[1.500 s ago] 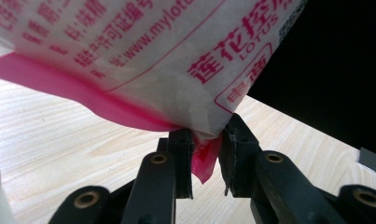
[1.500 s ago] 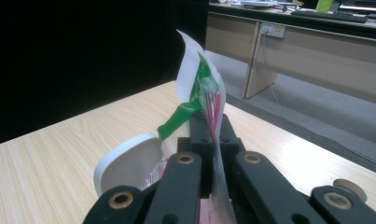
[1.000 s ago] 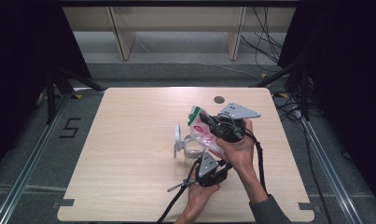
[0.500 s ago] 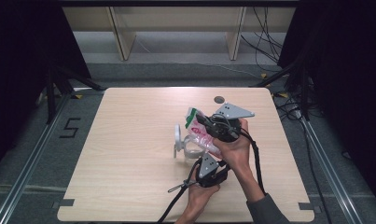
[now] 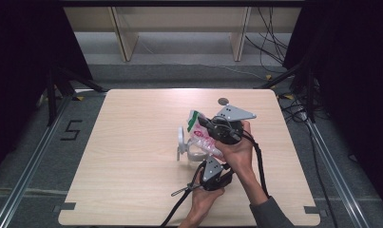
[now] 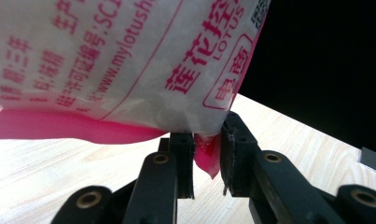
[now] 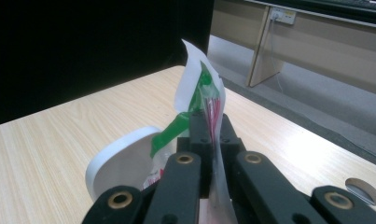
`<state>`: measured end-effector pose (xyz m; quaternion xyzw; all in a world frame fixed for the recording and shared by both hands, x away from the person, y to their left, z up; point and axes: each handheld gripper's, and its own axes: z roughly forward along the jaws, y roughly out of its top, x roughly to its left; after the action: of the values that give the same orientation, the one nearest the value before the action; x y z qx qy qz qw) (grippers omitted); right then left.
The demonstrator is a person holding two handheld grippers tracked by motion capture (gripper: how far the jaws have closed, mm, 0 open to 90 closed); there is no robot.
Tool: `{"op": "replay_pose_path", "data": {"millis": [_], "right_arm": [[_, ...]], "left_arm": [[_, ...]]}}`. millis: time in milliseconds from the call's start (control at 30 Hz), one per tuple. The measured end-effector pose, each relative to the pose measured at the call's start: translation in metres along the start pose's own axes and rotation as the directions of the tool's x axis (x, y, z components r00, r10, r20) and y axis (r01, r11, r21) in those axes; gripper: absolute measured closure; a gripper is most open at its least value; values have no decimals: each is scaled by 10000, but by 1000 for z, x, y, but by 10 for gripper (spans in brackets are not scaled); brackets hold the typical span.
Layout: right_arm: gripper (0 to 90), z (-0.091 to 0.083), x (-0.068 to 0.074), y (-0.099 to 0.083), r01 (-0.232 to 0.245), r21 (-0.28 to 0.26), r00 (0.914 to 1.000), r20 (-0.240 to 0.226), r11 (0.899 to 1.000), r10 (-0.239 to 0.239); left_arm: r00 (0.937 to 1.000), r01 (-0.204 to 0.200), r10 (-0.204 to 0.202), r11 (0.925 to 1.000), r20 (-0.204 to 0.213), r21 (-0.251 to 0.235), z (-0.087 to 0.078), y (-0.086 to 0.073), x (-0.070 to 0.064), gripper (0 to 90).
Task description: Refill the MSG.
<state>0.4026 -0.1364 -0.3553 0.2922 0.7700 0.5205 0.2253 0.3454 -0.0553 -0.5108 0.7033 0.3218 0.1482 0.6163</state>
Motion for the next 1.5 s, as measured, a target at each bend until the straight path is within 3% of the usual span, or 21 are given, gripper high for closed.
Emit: {"op": "replay_pose_path", "data": {"millis": [167,267,333,500,567,600,767,833,1500], "right_arm": [[900,3,0,0,118,-112,9999,-104,9999,-119],[900,3,1,-1,17,-109,9999,143,9999,-16],[900,4,0,0,250,-79,9997,-14,9997,-251],[900,2,2,1,142,-22,9999,14,9999,-142],[900,3,3,2,410,-93,9992,3,9991,-410],[900,3,4,2,406,-56,9991,152,9992,-405],[900,4,5,2,186,33,9998,-2,9998,-186],[900,4,5,2,234,-46,9997,-32,9997,-234],[898,6,5,3,402,30,9992,-1,9992,-402]], "left_arm": [[10000,36,-36,10000,38,-52,1,0,0,760],[10000,26,-26,10000,40,-29,1,0,0,761],[10000,18,-18,10000,40,-22,1,0,0,761],[10000,-33,33,9999,19,-117,1,2,-1,761],[10000,-15,15,9999,30,-146,1,2,-2,762],[10000,-14,14,9999,45,-111,1,2,-2,762],[9997,-223,222,9997,-72,-115,1,2,-2,762],[10000,-67,68,9998,63,-182,1,2,-2,762],[9998,84,-79,9996,162,-277,3,3,-2,763]]}}
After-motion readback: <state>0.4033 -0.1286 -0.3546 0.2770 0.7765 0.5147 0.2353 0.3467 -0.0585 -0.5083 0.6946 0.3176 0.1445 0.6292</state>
